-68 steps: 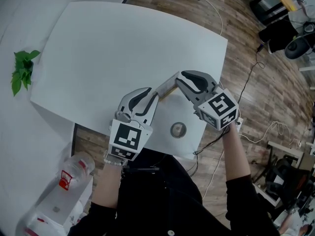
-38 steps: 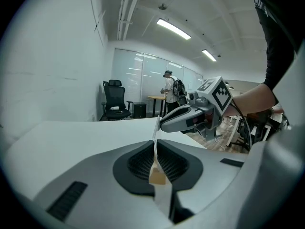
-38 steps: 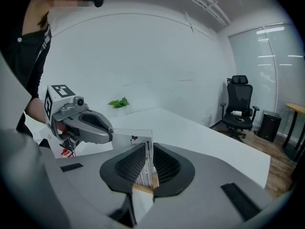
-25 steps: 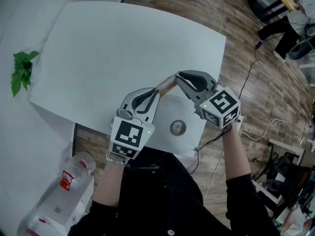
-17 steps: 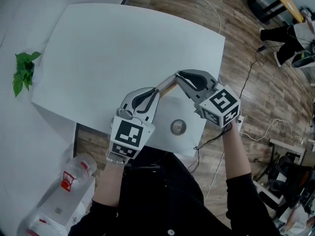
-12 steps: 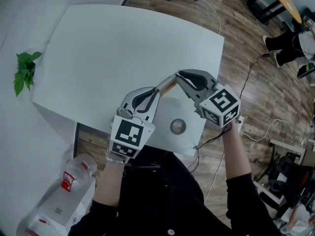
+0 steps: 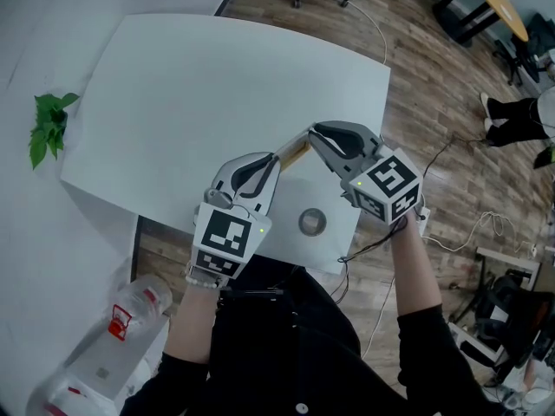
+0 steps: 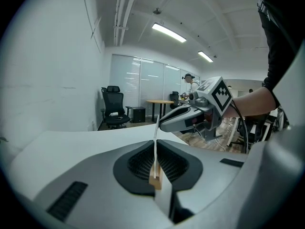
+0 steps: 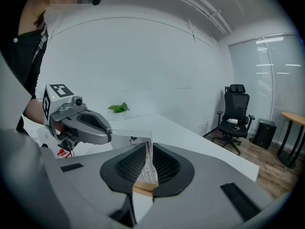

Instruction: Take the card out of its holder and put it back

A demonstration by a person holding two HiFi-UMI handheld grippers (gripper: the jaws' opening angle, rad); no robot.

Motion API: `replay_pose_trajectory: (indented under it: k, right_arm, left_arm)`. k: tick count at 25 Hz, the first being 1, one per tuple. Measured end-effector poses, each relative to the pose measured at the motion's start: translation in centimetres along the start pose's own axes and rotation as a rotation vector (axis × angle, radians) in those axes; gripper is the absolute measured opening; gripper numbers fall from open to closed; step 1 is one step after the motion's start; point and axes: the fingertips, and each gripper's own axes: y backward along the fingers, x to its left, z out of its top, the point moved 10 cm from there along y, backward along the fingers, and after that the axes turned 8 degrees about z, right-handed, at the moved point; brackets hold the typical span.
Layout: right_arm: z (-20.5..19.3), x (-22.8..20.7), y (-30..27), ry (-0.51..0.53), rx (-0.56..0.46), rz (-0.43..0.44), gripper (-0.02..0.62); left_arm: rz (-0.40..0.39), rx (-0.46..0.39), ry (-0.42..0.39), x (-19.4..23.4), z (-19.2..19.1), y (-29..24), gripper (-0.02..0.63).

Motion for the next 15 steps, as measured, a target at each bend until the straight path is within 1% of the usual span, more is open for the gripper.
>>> replay_pose_trajectory:
  k: [9,15]
  right_arm:
    - [0.9,0.5,1.2,0.012,-0.023,0.002,0.075]
    - [1.9,1.3,1.8,0.045,-0.026,-0.009,0.075]
  left_arm:
    - [0.008,-0.02,-0.02,-0.5,1.2,0.9,0.028]
    - [0.004,-0.037,-0.024,-0.7,1.9,1.8,0.028]
